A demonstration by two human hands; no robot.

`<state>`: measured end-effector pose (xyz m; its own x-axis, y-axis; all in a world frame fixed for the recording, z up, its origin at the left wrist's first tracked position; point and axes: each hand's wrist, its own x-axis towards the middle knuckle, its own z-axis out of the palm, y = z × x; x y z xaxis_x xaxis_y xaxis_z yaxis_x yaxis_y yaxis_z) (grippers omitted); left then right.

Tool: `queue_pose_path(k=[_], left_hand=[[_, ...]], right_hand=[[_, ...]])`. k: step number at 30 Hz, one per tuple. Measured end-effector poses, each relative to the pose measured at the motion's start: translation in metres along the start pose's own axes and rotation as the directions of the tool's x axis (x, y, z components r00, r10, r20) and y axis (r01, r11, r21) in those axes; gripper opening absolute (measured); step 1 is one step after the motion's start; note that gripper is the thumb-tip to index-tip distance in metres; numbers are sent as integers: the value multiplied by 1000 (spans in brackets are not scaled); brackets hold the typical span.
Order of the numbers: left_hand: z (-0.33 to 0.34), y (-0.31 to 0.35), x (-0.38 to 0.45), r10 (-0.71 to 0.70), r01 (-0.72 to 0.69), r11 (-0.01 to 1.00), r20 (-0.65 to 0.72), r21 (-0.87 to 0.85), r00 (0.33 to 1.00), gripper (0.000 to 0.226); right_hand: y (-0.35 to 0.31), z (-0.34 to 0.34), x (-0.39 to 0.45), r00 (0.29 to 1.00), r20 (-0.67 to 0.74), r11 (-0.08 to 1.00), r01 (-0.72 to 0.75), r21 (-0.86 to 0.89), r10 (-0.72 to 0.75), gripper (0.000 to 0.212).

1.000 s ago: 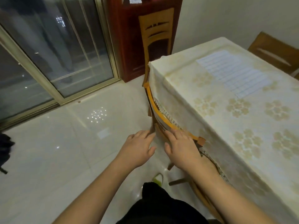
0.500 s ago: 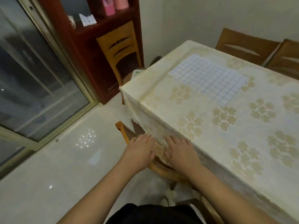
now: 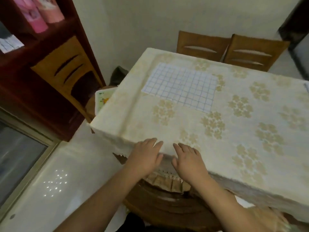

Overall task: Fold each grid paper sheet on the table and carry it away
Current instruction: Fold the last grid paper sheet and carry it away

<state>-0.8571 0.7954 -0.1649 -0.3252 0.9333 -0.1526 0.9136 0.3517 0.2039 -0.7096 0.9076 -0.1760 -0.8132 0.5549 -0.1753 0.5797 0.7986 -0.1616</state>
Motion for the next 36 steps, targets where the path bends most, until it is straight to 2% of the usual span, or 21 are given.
queue_pose_path(k=[3, 8, 14, 18, 29, 36], left_hand=[[-6, -35, 18, 86, -86, 996, 7, 33, 996, 56], [-15, -79, 50, 181, -182, 981, 22, 66, 983, 57], [-18, -76, 98, 252, -251, 967, -33, 29, 967, 55], [-4, -71, 116, 282, -282, 959, -12, 13, 959, 54], [36, -73, 226, 216, -213, 976, -58, 44, 975, 49], [76, -84, 312, 126, -123, 989, -26, 76, 992, 60]], right_hand=[[-14, -8, 20, 993, -59, 994, -102, -26, 100, 54], [-34, -12, 41, 981, -55, 982, -190, -21, 189, 56], [-29, -13, 57, 967, -75, 970, -241, 47, 244, 59], [-11, -10, 81, 966, -69, 968, -248, 37, 250, 62], [64, 28, 185, 969, -12, 965, -243, 101, 245, 59], [111, 62, 260, 965, -60, 965, -252, 77, 257, 62]])
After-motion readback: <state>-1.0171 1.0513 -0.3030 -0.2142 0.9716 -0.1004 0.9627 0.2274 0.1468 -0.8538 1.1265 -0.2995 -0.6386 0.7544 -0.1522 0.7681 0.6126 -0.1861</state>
